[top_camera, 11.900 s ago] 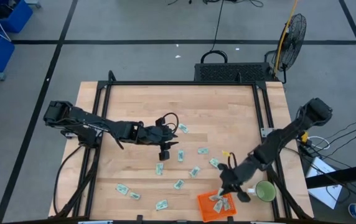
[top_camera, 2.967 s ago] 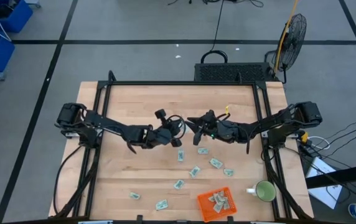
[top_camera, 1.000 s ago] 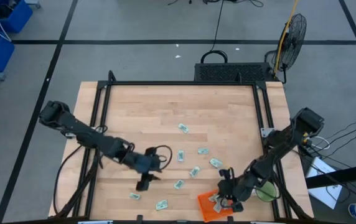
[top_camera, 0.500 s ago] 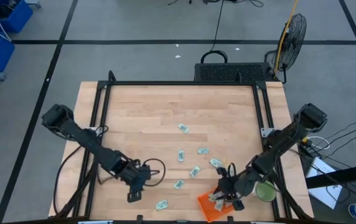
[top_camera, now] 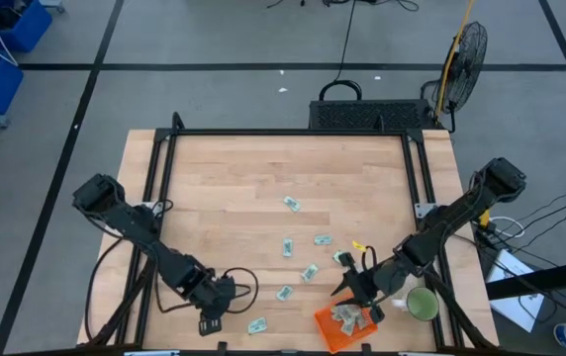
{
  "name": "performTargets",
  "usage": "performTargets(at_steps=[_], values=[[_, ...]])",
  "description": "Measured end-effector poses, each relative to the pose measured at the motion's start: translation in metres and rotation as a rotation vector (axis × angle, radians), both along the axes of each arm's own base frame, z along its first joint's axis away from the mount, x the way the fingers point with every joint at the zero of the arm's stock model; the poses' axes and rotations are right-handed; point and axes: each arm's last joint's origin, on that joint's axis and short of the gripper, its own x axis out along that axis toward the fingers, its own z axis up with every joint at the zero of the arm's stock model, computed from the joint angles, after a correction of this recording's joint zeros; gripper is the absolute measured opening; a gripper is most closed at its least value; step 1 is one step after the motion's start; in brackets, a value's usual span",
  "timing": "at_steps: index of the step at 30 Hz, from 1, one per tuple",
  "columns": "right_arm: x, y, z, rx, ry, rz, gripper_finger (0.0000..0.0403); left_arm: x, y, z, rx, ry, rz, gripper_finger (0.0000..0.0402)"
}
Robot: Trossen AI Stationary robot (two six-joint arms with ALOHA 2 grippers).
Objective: Pick and place Stevia / Truvia into bins
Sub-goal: Put the stevia packet into the orange bin
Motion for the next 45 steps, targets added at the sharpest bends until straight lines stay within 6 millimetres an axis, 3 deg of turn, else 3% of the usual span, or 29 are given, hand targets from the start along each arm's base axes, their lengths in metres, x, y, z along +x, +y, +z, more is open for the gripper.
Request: performTargets(at_steps=[4, 9, 15, 29, 37, 45], values=[[0.004, -0.006, 0.000, -0.039, -0.014, -0.001, 0.0105, -0.004, -0.009, -0.010, 0.000, 0.050, 0.051, 0.0110], [0.008, -0.013, -0.001, -0.083, -0.024, -0.003, 0.0105, -0.007, -0.016, -0.021, 0.021, 0.093, 0.075, 0.0128], [0.014, -0.020, -0.001, -0.122, -0.040, -0.012, 0.0105, -0.005, -0.014, -0.028, 0.115, 0.034, 0.079, 0.0144], [0.026, -0.041, -0.001, -0.257, -0.096, -0.011, 0.0105, 0.010, 0.002, -0.025, 0.204, -0.078, 0.064, 0.0094], [0.030, -0.049, -0.001, -0.252, -0.090, -0.042, 0.0105, 0.005, 0.002, -0.009, 0.163, -0.107, 0.088, 0.0093], [0.030, -0.049, -0.001, -0.252, -0.090, -0.043, 0.0105, 0.000, 0.007, -0.016, 0.253, -0.042, 0.097, 0.0093]])
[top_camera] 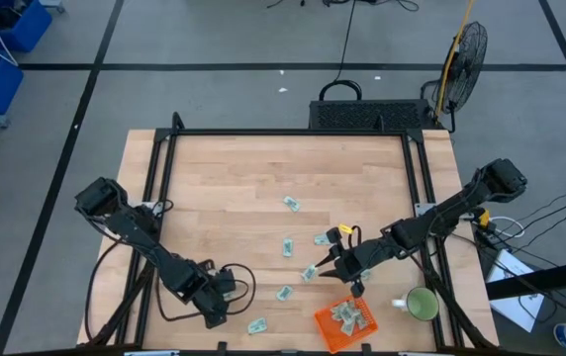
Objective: Pick and place Stevia / Truvia into bins
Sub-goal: Put the stevia packet into the orange bin
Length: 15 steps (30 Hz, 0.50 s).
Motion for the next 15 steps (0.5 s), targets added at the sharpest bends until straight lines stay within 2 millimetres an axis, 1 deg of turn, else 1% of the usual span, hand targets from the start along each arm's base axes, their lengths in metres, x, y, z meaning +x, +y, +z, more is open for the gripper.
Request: performTargets(at_steps=[3, 10, 13, 15], values=[[0.000, 0.000, 0.000, 0.000, 0.000, 0.000, 0.0105, 0.002, -0.001, -0.003, -0.001, -0.006, -0.005, 0.0093], [0.000, 0.000, 0.001, 0.008, -0.008, -0.003, 0.0105, 0.005, -0.005, -0.021, 0.024, 0.049, -0.035, 0.0092], [0.003, -0.001, 0.004, 0.071, -0.032, -0.041, 0.0105, 0.006, -0.005, -0.025, 0.036, 0.051, -0.050, 0.0092], [0.006, -0.004, 0.007, 0.142, -0.055, -0.111, 0.0109, 0.006, -0.005, -0.024, 0.048, 0.035, -0.065, 0.0092]])
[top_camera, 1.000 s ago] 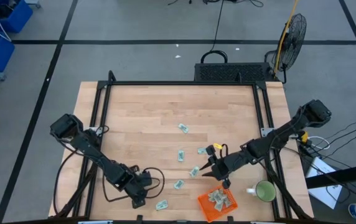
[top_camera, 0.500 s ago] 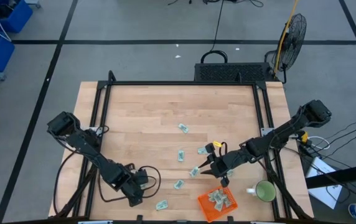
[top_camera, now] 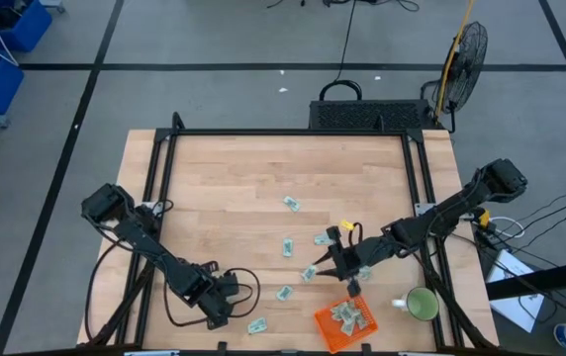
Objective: Pick and place Stevia / Truvia into bins
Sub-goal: Put the stevia packet into the orange bin
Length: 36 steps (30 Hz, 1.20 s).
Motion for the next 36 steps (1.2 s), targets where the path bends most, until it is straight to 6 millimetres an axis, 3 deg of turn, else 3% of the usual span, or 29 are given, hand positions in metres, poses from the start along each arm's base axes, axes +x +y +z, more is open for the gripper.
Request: performTargets(at_steps=[5, 11, 14, 20, 27, 32, 36], values=[[0.002, -0.013, -0.007, 0.028, 0.011, -0.083, 0.0130, 0.004, 0.009, 0.007, 0.053, -0.066, -0.014, 0.0086], [0.014, -0.019, -0.030, 0.030, -0.059, -0.001, 0.0163, 0.017, 0.026, 0.014, 0.094, -0.116, -0.061, 0.0010], [0.022, -0.017, -0.042, 0.048, -0.085, 0.078, 0.0174, 0.025, 0.037, 0.014, 0.112, -0.124, -0.087, 0.0008], [0.033, -0.022, -0.063, 0.036, -0.064, 0.045, 0.0180, 0.037, 0.052, 0.015, 0.128, -0.150, -0.157, 0.0003], [0.035, -0.028, -0.066, 0.013, -0.065, 0.035, 0.0181, 0.040, 0.059, 0.015, 0.096, -0.123, -0.192, 0.0003], [0.040, -0.030, -0.059, -0.026, -0.158, 0.091, 0.0181, 0.049, 0.062, 0.022, 0.134, -0.234, -0.240, 0.0002], [0.043, -0.029, -0.071, -0.052, -0.164, 0.223, 0.0181, 0.062, 0.067, 0.026, 0.133, -0.341, -0.277, 0.0002]])
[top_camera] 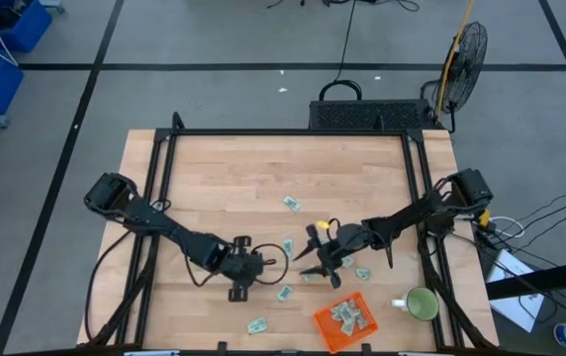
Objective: Pick and place Stevia / Truvia into bins
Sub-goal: Put the stevia packet into the orange bin
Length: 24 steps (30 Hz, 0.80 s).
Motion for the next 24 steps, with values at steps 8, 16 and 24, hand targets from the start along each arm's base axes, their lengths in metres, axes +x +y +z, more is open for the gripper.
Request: performTargets(at_steps=[8, 16, 24], values=[[0.018, 0.014, -0.015, -0.162, -0.045, 0.090, 0.0181, 0.027, 0.017, 0.013, -0.049, -0.212, -0.115, 0.0001], [0.032, 0.015, -0.005, -0.234, -0.123, 0.071, 0.0181, 0.037, 0.027, 0.020, -0.068, -0.303, -0.199, 0.0001], [0.033, 0.013, -0.005, -0.239, -0.108, 0.058, 0.0179, 0.040, 0.029, 0.022, -0.058, -0.344, -0.246, 0.0001]])
